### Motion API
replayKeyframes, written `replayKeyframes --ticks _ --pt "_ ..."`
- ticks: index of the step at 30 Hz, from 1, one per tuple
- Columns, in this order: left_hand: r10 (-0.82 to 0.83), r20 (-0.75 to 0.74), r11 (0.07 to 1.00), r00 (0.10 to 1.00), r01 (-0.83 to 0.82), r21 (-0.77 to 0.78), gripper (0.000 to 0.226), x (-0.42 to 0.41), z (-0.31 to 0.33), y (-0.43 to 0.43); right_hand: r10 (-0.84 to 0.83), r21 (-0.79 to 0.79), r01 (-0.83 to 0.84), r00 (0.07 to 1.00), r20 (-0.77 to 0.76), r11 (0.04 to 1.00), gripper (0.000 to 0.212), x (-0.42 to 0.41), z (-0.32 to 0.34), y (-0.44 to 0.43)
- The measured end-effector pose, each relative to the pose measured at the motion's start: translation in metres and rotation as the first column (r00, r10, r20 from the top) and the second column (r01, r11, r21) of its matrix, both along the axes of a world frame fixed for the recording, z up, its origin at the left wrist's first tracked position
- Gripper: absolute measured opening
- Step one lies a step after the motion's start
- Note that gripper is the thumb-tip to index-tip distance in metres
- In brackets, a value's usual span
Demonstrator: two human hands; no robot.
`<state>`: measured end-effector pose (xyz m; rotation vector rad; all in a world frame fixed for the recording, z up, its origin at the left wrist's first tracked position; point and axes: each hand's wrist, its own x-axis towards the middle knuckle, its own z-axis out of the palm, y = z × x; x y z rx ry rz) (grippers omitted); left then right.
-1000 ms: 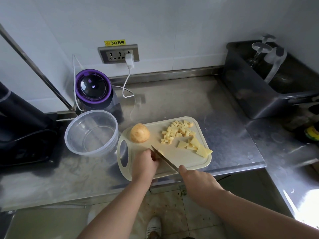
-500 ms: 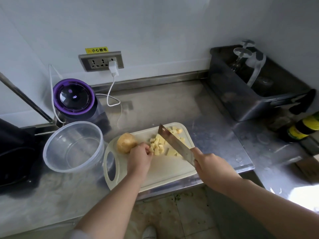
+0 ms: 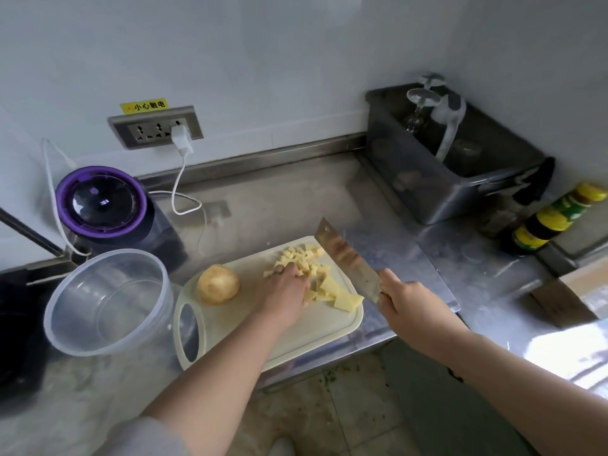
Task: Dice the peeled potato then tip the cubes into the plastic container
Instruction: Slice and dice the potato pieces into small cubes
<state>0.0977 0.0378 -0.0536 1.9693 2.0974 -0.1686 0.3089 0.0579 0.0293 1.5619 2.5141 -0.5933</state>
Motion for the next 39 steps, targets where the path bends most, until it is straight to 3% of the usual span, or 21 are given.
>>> replayKeyframes --ticks 3,5,8,10,17,21,27,30,33,36,39 --pt "0.025 0.033 1.000 0.999 -0.025 -0.003 0.031 -0.002 -0.002 0.002 -0.010 -0.021 0.010 1.000 0.001 1.000 0.003 0.005 0.002 -0.001" --pt "0.136 0.150 0.991 0.979 -0.135 -0.016 0.031 -0.002 -0.002 0.003 -0.016 -0.024 0.016 1.000 -0.014 1.000 0.007 0.008 0.002 -0.001" --pt "0.367 0.384 0.925 0.847 -0.377 -0.052 0.025 0.006 0.001 0.010 -0.024 -0.021 0.024 0.999 -0.021 0.999 0.008 0.011 0.001 -0.001" --pt "0.408 0.403 0.903 0.819 -0.428 -0.045 0.028 0.015 0.003 0.017 -0.027 -0.017 0.026 0.999 -0.028 1.000 0.006 0.013 0.000 -0.001" --pt "0.366 0.140 0.930 0.920 -0.355 -0.097 0.058 0.040 0.005 0.035 -0.026 -0.016 0.026 1.000 -0.012 1.000 0.001 0.020 0.002 -0.001" --pt "0.341 0.085 0.938 0.936 -0.332 -0.101 0.059 0.048 0.009 0.038 -0.031 -0.002 0.031 1.000 0.007 1.000 0.011 0.023 0.002 -0.001" --pt "0.339 0.084 0.938 0.937 -0.329 -0.111 0.044 0.049 0.010 0.039 -0.027 -0.024 0.027 1.000 -0.012 0.999 0.001 0.022 0.004 -0.002" --pt "0.349 0.155 0.935 0.924 -0.332 -0.124 0.045 0.037 0.012 0.031 -0.005 -0.021 0.005 1.000 -0.004 1.000 0.008 0.018 0.003 -0.002" --pt "0.251 0.219 0.968 0.943 -0.241 -0.073 0.038 0.017 0.016 0.002 0.045 -0.022 -0.045 0.999 -0.022 0.999 0.004 0.012 -0.001 -0.005" --pt "0.076 0.189 0.997 0.979 -0.070 -0.038 0.046 -0.007 0.018 -0.043 0.109 -0.067 -0.110 0.994 -0.029 0.992 0.002 0.004 -0.006 -0.012" --pt "0.027 0.156 0.999 0.987 -0.021 -0.043 0.048 -0.025 0.016 -0.075 0.185 -0.102 -0.185 0.983 -0.007 0.977 0.018 -0.010 -0.012 -0.023"
